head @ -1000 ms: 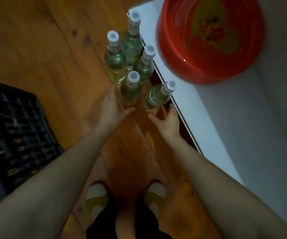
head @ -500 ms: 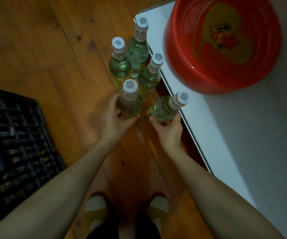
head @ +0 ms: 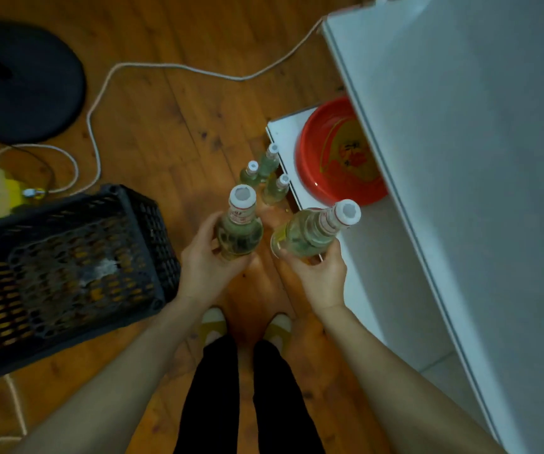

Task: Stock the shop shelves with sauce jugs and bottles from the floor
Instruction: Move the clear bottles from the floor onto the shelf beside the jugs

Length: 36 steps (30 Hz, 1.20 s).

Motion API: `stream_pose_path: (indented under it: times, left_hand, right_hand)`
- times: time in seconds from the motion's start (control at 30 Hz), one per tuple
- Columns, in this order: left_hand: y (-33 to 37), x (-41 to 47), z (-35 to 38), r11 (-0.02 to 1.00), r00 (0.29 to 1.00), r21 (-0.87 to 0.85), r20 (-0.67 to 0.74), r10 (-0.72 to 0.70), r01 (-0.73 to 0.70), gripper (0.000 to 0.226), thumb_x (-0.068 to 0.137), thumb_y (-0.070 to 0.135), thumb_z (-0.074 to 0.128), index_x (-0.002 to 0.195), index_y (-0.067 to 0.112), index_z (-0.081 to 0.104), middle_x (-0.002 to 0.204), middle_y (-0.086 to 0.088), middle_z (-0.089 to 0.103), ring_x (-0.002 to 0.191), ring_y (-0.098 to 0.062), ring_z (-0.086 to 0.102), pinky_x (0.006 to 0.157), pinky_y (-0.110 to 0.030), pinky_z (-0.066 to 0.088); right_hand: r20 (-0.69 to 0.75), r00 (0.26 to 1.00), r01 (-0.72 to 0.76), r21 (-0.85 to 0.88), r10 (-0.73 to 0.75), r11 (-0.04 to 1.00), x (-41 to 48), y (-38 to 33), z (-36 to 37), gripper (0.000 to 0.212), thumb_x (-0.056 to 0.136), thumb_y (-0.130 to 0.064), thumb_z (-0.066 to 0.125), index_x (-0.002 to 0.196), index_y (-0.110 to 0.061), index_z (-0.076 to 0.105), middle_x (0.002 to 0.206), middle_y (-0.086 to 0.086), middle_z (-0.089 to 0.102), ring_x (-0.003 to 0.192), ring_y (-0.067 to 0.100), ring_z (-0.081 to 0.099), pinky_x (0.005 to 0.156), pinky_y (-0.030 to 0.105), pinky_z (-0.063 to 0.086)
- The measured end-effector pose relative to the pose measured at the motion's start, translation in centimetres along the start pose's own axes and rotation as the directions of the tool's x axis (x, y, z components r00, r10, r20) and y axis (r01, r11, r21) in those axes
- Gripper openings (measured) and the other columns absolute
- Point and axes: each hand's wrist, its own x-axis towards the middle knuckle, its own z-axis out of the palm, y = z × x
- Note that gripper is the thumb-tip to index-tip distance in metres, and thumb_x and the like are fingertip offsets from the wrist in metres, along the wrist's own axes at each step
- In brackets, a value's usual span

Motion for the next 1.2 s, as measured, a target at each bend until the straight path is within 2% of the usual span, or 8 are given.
stream_pose_path:
  times: [0.2, 0.37, 0.5, 0.63, 0.73, 1.0, 1.1, 1.2]
  left_hand:
    - [12.5, -4.7, -8.1, 0.996, 0.996, 0.012, 0.036, 0.087, -0.087, 0.070, 0.064, 0.017, 0.084, 0.116, 0.034, 0.041, 0.102, 0.035, 0.044, 0.087, 0.033, 0.041, 0.073, 0.008, 0.032]
    - [21.7, -6.0, -13.0, 0.979, 0.978, 0.053, 0.077, 0.193, -0.197, 0.074, 0.058, 0.020, 0.088, 0.112, 0.043, 0.043, 0.092, 0.038, 0.054, 0.089, 0.021, 0.051, 0.074, 0.004, 0.037]
    - [29.0, -5.0, -14.7, 0.964, 0.959, 0.061, 0.136, 0.250, -0.260, 0.082, 0.058, 0.025, 0.087, 0.129, 0.025, 0.047, 0.106, 0.020, 0.054, 0.101, 0.001, 0.050, 0.087, -0.015, 0.036]
    - [36.0, -2.9, -14.9, 0.920, 0.916, 0.067, 0.148, 0.374, -0.386, 0.092, 0.042, 0.056, 0.073, 0.127, 0.027, 0.050, 0.102, 0.023, 0.057, 0.099, -0.002, 0.055, 0.089, -0.024, 0.044]
    - [41.0, -0.9, -14.1, 0.889, 0.888, 0.086, 0.155, 0.434, -0.449, 0.091, 0.048, 0.047, 0.084, 0.130, 0.025, 0.048, 0.107, 0.017, 0.058, 0.100, -0.006, 0.055, 0.092, -0.031, 0.049]
    - [52.4, 3.6, -10.3, 0.805, 0.801, 0.032, 0.132, 0.584, -0.592, 0.084, 0.059, 0.030, 0.085, 0.133, 0.021, 0.047, 0.111, 0.017, 0.055, 0.098, 0.001, 0.051, 0.086, -0.015, 0.043]
    - [55.5, 5.4, -8.4, 0.791, 0.781, -0.003, 0.151, 0.606, -0.612, 0.077, 0.061, 0.027, 0.085, 0.129, 0.024, 0.049, 0.097, 0.030, 0.051, 0.081, 0.015, 0.050, 0.065, 0.003, 0.038]
    - [58.0, 7.6, -6.4, 0.789, 0.772, -0.005, 0.200, 0.603, -0.614, 0.079, 0.061, 0.029, 0.085, 0.131, 0.021, 0.047, 0.102, 0.017, 0.056, 0.083, 0.004, 0.054, 0.066, -0.005, 0.042]
  right_hand:
    - [-0.023, 0.999, 0.048, 0.019, -0.047, 0.999, -7.4, -12.8, -4.1, 0.060, 0.062, -0.026, 0.084, 0.115, -0.021, 0.055, 0.098, -0.016, 0.065, 0.087, -0.010, 0.060, 0.078, 0.018, 0.051]
    - [-0.056, 0.985, 0.167, 0.054, -0.164, 0.985, -11.9, -22.0, -8.4, 0.055, 0.066, -0.019, 0.083, 0.114, -0.015, 0.057, 0.103, -0.008, 0.067, 0.091, -0.004, 0.062, 0.072, 0.005, 0.047]
    - [-0.157, 0.962, 0.238, 0.073, -0.225, 0.969, -13.6, -27.6, -12.0, 0.047, 0.064, -0.021, 0.084, 0.104, -0.017, 0.061, 0.097, -0.004, 0.070, 0.083, -0.002, 0.065, 0.072, 0.011, 0.051]
    - [-0.237, 0.931, 0.307, 0.091, -0.279, 0.947, -13.0, -32.6, -16.0, 0.045, 0.064, -0.018, 0.083, 0.104, -0.013, 0.061, 0.093, -0.004, 0.069, 0.074, -0.006, 0.064, 0.066, 0.010, 0.050]
    - [-0.293, 0.894, 0.372, 0.060, -0.340, 0.926, -11.7, -35.9, -19.1, 0.044, 0.063, -0.020, 0.083, 0.101, -0.017, 0.062, 0.090, -0.009, 0.068, 0.074, -0.006, 0.063, 0.066, 0.009, 0.048]
    - [-0.368, 0.838, 0.450, 0.048, -0.403, 0.892, -6.9, -42.7, -26.6, 0.033, 0.064, -0.021, 0.082, 0.093, -0.022, 0.066, 0.087, -0.008, 0.072, 0.080, 0.002, 0.067, 0.070, 0.022, 0.052]
    - [-0.399, 0.821, 0.452, 0.018, -0.408, 0.892, -5.4, -44.1, -28.3, 0.033, 0.063, -0.023, 0.083, 0.091, -0.019, 0.065, 0.084, -0.007, 0.070, 0.075, 0.002, 0.065, 0.067, 0.023, 0.049]
    - [-0.438, 0.815, 0.425, 0.006, -0.379, 0.905, -3.9, -44.7, -29.5, 0.036, 0.063, -0.023, 0.083, 0.093, -0.021, 0.064, 0.087, -0.008, 0.070, 0.080, 0.006, 0.065, 0.070, 0.024, 0.051]
